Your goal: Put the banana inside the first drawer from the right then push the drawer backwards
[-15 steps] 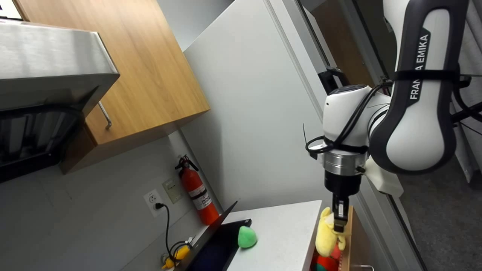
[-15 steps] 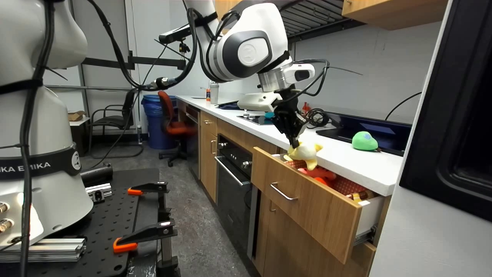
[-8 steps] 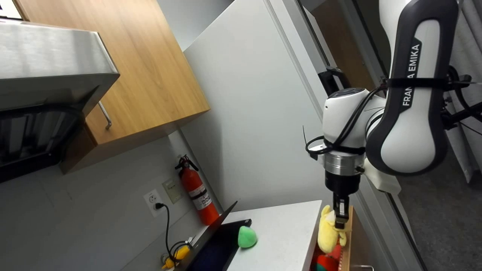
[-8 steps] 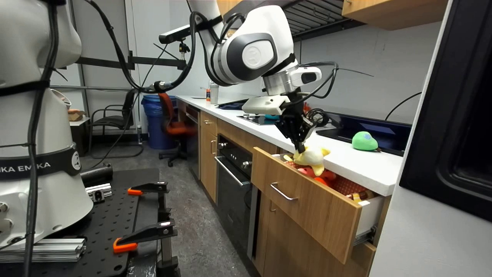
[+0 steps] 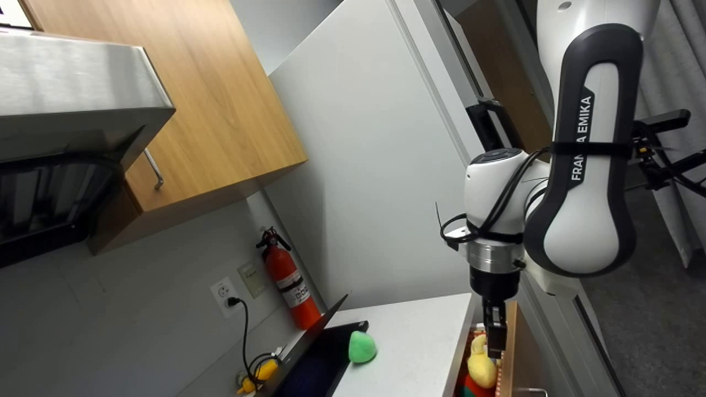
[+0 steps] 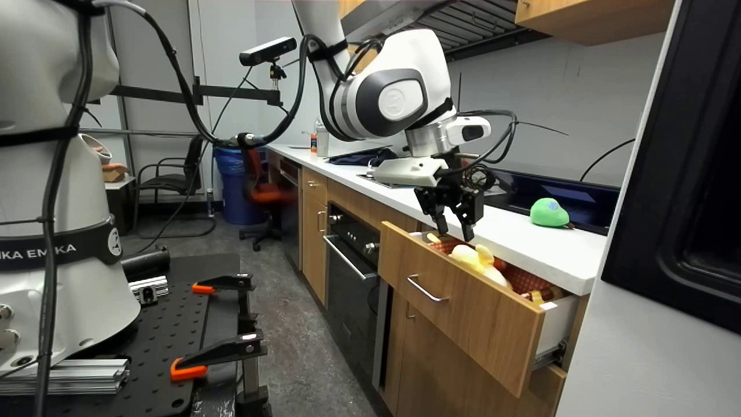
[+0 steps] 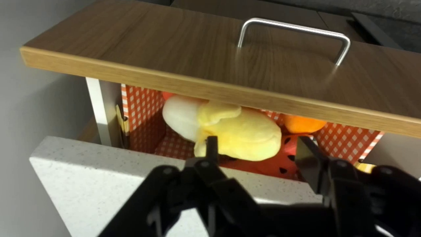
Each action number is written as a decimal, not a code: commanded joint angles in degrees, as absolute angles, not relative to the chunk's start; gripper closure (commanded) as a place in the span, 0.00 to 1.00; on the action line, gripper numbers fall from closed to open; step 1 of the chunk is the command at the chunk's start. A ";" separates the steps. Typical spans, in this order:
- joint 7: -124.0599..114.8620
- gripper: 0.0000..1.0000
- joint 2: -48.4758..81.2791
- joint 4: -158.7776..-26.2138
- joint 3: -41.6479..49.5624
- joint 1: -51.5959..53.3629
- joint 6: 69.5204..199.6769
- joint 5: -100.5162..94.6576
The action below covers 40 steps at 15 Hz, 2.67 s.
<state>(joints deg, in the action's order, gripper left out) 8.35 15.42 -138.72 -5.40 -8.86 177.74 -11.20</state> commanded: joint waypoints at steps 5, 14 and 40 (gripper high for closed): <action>10.13 0.00 15.44 -136.69 -2.64 -7.13 175.87 -10.39; 8.77 0.00 8.47 -140.38 0.96 -5.08 172.74 -11.24; 2.86 0.86 4.26 -149.18 0.75 -2.18 157.45 -8.78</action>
<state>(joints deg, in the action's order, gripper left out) 3.90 2.25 -150.12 0.36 -2.88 157.93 -9.48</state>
